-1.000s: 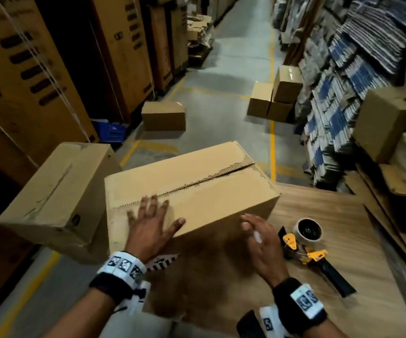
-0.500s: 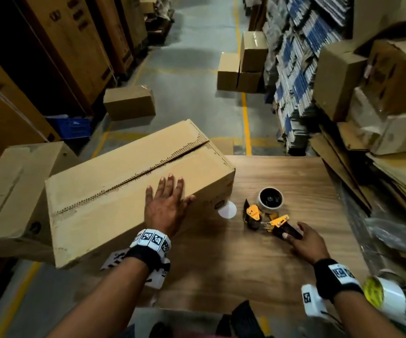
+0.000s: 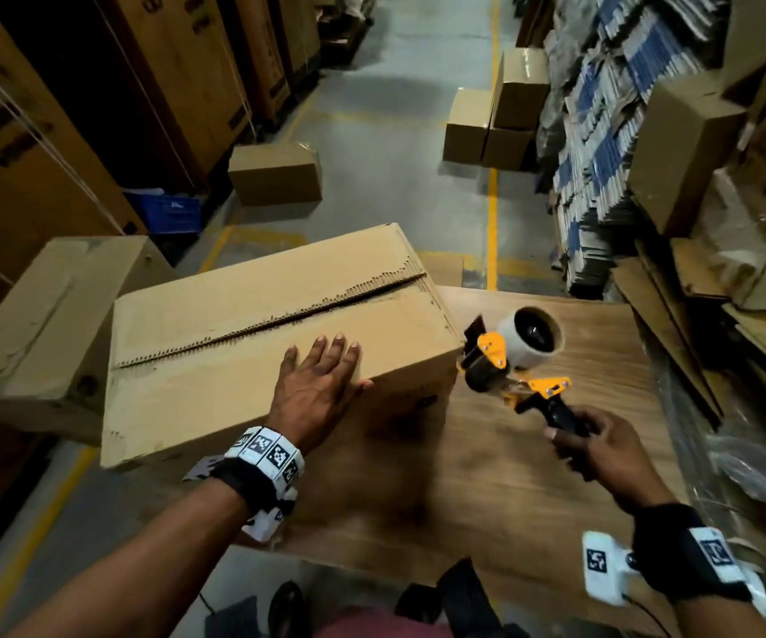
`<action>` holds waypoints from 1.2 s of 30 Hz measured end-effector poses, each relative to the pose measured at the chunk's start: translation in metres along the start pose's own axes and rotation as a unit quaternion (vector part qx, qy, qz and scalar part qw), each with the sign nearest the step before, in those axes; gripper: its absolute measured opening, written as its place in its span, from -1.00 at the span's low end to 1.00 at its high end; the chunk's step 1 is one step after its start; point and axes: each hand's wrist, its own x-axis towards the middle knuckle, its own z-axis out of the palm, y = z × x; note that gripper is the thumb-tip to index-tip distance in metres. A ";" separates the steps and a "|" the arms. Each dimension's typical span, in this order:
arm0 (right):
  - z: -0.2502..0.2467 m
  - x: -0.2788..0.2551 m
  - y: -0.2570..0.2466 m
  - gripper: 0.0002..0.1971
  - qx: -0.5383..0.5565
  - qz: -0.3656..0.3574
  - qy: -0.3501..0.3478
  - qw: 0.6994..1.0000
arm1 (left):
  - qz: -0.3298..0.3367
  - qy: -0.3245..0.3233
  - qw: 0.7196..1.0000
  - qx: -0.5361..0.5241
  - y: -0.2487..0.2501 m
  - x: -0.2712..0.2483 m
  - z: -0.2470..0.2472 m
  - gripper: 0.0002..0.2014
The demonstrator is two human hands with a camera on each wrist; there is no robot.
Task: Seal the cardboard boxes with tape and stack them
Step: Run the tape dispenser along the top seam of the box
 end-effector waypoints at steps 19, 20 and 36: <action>-0.034 -0.027 -0.139 -0.46 0.093 -0.082 -0.189 0.974 | 0.181 0.008 0.983 0.013 0.045 -0.029 0.007 -0.34; -0.024 -0.025 -0.142 -0.43 0.113 -0.078 -0.193 0.971 | 0.200 0.023 0.979 -0.019 0.043 -0.029 0.005 -0.36; 0.120 -0.052 -0.227 -0.63 0.146 -0.166 -0.233 0.947 | -0.060 0.188 0.651 -0.733 -0.057 -0.056 -0.082 -0.65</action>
